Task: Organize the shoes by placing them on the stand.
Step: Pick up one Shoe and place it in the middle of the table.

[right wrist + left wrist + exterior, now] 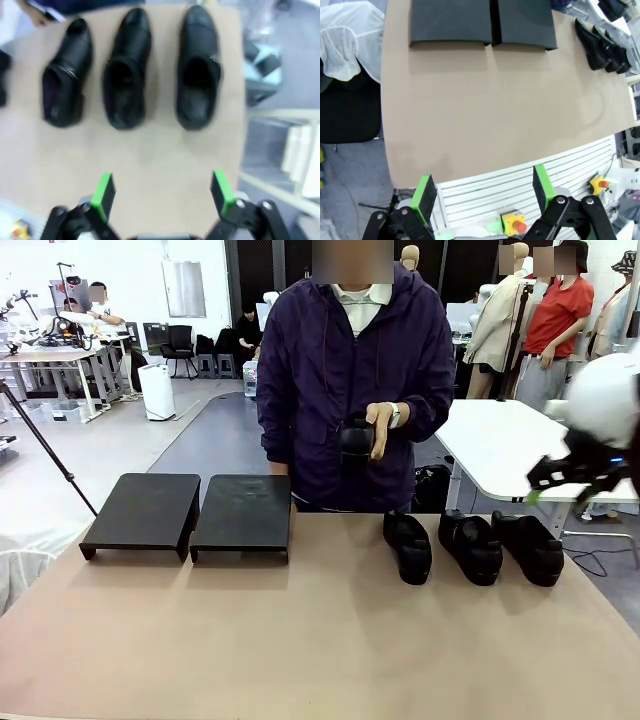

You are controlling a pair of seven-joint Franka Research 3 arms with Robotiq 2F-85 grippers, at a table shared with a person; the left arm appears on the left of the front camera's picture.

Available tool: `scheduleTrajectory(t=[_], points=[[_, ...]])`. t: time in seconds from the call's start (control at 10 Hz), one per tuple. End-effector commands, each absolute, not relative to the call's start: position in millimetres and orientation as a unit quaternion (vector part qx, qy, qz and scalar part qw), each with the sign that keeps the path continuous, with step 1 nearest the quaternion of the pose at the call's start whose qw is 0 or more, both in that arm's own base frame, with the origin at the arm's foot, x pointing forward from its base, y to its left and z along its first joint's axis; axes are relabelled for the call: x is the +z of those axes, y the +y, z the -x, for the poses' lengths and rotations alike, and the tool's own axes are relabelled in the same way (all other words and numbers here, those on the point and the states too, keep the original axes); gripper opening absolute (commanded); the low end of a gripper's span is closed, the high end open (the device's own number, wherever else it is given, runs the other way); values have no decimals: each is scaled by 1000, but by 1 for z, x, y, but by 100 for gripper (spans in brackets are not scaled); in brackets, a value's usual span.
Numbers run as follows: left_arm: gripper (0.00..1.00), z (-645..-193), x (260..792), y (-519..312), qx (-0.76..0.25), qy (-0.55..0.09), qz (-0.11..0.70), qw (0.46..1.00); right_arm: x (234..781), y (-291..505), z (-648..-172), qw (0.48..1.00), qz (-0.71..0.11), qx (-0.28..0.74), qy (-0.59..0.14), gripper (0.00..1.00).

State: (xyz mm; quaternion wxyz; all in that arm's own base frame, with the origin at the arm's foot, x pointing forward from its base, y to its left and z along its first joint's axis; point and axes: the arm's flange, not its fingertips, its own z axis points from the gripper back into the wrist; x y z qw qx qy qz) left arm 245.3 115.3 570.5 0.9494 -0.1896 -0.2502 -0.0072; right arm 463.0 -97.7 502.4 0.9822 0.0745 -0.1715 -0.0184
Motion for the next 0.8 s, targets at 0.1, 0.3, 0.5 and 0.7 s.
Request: scheduleTrajectory(t=[0.1,0.3,0.5,0.7], points=[[100,-245,570,117,-11,-251,189,949,505,-164,-408,980,-102,-74,-151,100],[100,-245,570,117,-11,-251,189,949,498,-147,-422,979,-85,-85,-166,100],[100,-245,570,117,-11,-251,189,949,492,-83,-472,982,-72,-13,-176,100],[100,-245,570,117,-11,-251,189,949,479,-32,-514,985,-52,25,-165,100]])
